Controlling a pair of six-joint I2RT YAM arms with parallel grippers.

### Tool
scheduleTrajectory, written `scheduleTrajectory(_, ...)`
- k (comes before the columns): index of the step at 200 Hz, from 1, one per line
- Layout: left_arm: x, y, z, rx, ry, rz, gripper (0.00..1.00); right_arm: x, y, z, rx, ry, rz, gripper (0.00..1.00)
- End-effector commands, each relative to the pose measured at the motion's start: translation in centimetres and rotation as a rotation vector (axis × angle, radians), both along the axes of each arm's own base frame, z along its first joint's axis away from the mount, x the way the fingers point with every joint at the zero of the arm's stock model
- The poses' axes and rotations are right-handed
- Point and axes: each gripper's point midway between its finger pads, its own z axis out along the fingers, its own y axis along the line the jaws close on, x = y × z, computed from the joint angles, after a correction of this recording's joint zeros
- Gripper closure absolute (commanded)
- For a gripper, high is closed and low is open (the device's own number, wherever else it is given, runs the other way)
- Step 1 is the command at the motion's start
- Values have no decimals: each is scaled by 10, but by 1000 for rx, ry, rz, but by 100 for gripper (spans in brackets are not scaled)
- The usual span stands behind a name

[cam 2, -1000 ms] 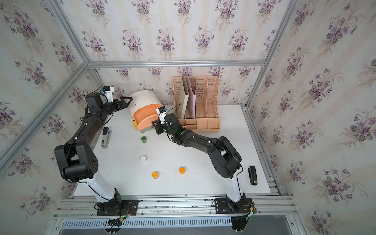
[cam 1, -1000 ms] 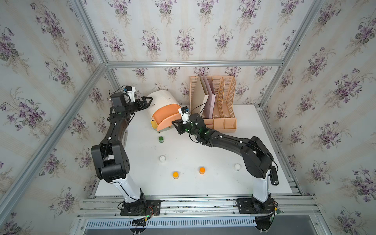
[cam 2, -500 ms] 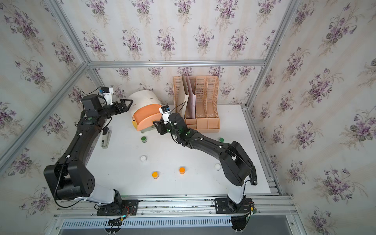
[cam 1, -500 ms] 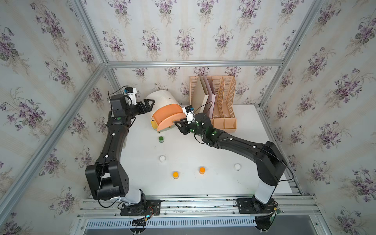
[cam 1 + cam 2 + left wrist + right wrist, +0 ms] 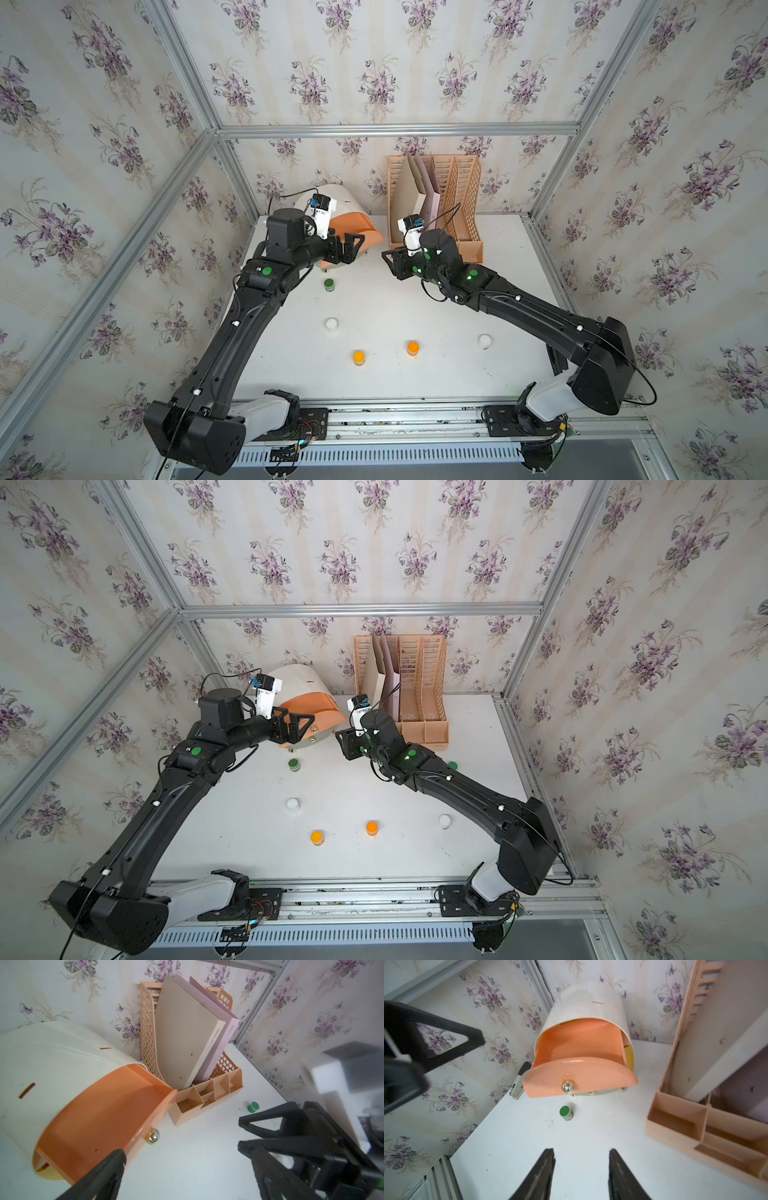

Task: Put the paint cans in the drawer according to color
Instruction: Pick up the paint can at the center of the board.

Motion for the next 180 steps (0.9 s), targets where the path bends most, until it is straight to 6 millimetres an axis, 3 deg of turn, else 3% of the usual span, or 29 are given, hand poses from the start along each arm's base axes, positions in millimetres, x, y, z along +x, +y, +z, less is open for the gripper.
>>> scheduleTrajectory(1,-17,0,-16,90,35,21,1,-19,-29,-35,-112,144,-54,53)
scheduleTrajectory(40,-48,-16,-38,159,83,-22,1,-49,-66,-59,-177,259,-111,52)
scheduleTrajectory(72,-64,-16,-63,209,148,-20,1,-70,-102,-81,-262,377,-215,49)
scheduleTrajectory(106,-79,-18,-110,258,238,-16,1,-91,-137,-110,-358,488,-327,46)
scheduleTrajectory(180,-94,16,-184,409,395,215,1,-114,-182,-138,-316,558,-453,44)
